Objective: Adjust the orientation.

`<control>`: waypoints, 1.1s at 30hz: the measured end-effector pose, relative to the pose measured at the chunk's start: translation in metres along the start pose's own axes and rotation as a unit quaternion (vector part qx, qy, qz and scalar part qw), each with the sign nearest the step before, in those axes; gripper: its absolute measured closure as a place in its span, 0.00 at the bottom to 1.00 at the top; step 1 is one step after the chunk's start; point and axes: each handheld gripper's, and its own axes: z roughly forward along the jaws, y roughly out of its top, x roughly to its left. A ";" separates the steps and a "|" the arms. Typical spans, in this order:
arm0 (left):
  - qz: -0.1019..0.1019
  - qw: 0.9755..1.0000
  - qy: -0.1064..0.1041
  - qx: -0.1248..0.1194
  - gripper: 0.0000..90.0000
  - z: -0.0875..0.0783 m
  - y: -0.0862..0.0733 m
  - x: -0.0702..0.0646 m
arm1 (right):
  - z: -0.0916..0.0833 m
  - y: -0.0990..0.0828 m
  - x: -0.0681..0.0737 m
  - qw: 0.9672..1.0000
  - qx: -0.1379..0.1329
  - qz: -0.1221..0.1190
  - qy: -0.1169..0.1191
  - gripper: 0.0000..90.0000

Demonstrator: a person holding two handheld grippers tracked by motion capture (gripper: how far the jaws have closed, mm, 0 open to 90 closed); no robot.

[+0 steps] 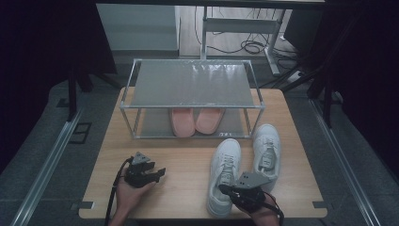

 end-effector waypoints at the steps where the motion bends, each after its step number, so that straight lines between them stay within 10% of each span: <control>1: 0.000 1.000 0.000 0.000 0.49 0.000 0.000 0.000 | 0.000 0.000 0.000 1.000 0.002 0.000 0.000 1.00; 33: -0.001 1.000 0.000 0.004 0.49 0.001 0.000 0.001 | -0.004 -0.007 -0.008 1.000 0.027 0.009 -0.002 1.00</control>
